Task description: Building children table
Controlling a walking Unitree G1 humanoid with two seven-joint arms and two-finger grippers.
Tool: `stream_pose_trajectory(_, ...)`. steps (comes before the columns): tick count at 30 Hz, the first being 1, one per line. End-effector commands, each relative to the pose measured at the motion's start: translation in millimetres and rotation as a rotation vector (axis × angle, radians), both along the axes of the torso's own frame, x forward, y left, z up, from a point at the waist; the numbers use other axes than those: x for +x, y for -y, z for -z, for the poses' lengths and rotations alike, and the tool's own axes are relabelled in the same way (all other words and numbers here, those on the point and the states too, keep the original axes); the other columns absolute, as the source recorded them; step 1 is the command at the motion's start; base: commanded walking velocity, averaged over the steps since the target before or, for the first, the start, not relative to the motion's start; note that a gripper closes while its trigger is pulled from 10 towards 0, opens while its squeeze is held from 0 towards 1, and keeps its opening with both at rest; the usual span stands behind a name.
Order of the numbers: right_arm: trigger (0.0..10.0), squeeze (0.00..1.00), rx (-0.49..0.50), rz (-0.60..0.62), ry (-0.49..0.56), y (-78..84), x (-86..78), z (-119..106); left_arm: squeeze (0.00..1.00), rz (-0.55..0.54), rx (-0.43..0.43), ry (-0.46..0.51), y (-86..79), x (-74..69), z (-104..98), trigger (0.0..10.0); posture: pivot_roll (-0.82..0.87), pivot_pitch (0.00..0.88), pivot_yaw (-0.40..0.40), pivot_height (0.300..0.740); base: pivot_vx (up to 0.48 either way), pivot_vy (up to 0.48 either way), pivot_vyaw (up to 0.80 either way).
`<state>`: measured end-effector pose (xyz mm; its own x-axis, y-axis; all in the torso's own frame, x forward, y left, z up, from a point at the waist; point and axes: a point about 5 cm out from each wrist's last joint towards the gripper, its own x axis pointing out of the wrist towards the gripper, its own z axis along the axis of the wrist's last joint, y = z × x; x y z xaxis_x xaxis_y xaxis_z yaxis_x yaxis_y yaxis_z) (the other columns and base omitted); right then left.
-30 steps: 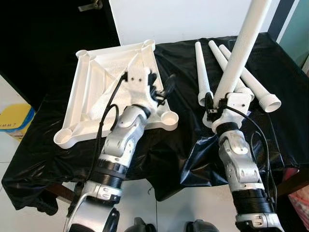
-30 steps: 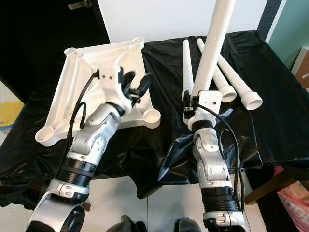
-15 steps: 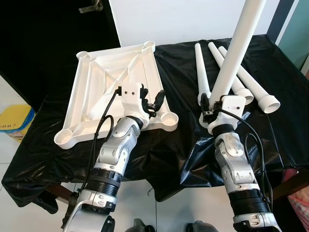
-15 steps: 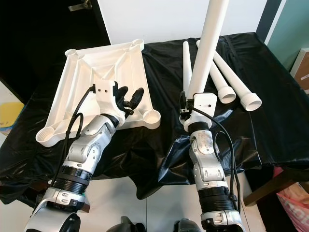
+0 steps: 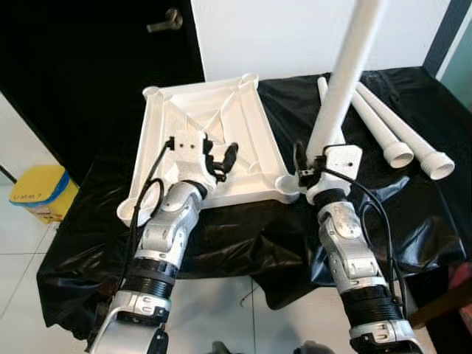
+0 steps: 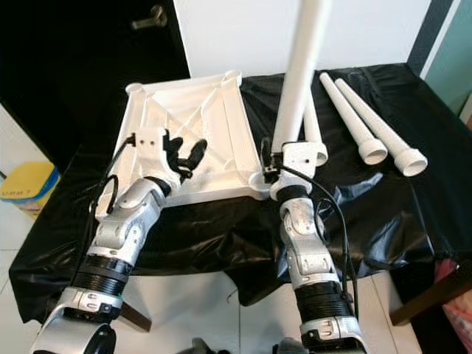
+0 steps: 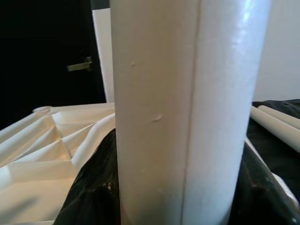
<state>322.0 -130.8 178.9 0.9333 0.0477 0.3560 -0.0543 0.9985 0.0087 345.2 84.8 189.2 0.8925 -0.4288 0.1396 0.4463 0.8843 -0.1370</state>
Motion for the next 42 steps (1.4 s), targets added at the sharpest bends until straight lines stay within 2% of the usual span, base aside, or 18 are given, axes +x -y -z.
stream_pose_trajectory(1, 10.0, 0.00, 0.002, 0.004, 0.014, -0.1, 0.8, -0.8, 0.00, 0.052, 0.023, 0.002, 2.3, -1.5, 2.6, 10.0, -0.22, 0.000, 0.073, 0.740, 0.000, 0.442, 0.00)
stream_pose_trajectory(4, 10.0, 0.00, 0.002, 0.004, 0.014, -0.1, 0.8, -0.8, 0.00, 0.052, 0.023, 0.002, 2.3, -1.5, 2.6, 10.0, -0.22, 0.000, 0.073, 0.740, 0.000, 0.442, 0.00)
stream_pose_trajectory(23, 10.0, 0.00, -0.008, 0.008, 0.037, 1.4, -0.5, 0.9, 0.00, 0.055, 0.090, 0.070, 5.9, -0.7, -7.1, 10.0, -0.22, 0.008, 0.068, 0.740, 0.000, 0.000, 0.00)
stream_pose_trajectory(38, 10.0, 0.00, -0.024, 0.023, 0.047, 3.7, -0.6, 0.2, 0.00, 0.077, 0.070, 0.068, 5.2, -2.4, -6.5, 10.0, -0.21, 0.017, 0.068, 0.740, 0.000, 0.000, 0.00)
stream_pose_trajectory(40, 10.0, 0.00, -0.027, 0.030, 0.050, 5.4, -1.2, -0.2, 0.00, 0.089, 0.062, 0.065, 5.3, -2.9, -7.0, 10.0, -0.21, 0.018, 0.069, 0.740, 0.000, 0.000, 0.00)
stream_pose_trajectory(42, 10.0, 0.00, -0.023, 0.072, 0.051, 14.5, -3.2, -0.7, 0.00, 0.130, 0.046, 0.065, 6.1, -5.8, -8.3, 10.0, -0.22, 0.017, 0.075, 0.740, 0.000, 0.000, 0.00)
